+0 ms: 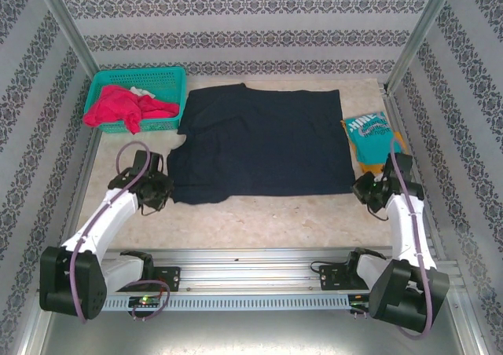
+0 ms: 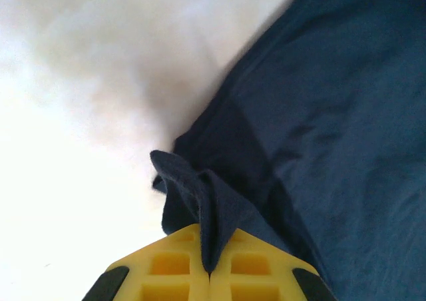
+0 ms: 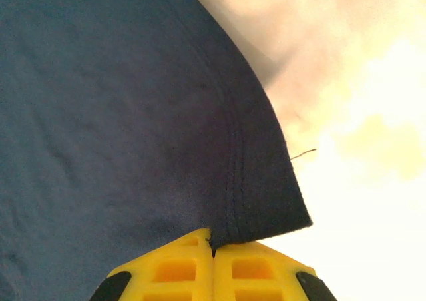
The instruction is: Fold and stack the t-shirts
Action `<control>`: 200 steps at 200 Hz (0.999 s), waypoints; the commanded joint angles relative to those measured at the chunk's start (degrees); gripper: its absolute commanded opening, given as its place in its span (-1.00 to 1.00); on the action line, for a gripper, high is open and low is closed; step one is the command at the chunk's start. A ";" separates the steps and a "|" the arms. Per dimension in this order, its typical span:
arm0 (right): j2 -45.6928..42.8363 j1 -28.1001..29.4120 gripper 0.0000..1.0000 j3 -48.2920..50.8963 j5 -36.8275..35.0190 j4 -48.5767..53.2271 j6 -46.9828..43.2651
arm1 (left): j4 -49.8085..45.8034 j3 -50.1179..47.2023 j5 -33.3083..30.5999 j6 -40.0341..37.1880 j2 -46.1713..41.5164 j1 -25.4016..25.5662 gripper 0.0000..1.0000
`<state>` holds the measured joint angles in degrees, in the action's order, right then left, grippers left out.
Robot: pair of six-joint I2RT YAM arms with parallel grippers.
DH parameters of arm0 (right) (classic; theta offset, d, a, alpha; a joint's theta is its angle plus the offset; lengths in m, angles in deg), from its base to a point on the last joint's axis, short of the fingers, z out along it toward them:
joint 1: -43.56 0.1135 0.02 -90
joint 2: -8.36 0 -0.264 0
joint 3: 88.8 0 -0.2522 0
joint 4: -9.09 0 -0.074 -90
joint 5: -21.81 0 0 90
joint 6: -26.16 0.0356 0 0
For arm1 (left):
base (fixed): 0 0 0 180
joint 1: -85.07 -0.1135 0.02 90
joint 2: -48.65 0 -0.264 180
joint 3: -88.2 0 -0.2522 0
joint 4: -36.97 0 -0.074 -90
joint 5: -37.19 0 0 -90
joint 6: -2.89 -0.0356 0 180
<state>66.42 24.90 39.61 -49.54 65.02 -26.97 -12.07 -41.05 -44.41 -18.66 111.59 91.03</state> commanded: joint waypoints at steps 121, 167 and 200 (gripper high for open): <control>11.13 12.54 0.81 -8.30 -6.44 -11.55 -6.09 | -6.92 23.40 -7.67 -13.29 17.93 6.36 1.00; 29.08 18.66 0.79 -11.39 -5.14 -23.00 0.15 | 3.17 32.85 -3.80 -16.40 39.59 7.77 1.00; 37.17 17.82 0.77 -13.00 -5.56 -25.68 2.06 | 4.68 33.89 -2.15 -15.87 46.31 9.57 1.00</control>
<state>99.93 43.31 29.06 -54.85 43.28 -27.54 -9.69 -8.55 -48.37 -33.00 155.79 98.70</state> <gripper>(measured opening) 0.890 0.999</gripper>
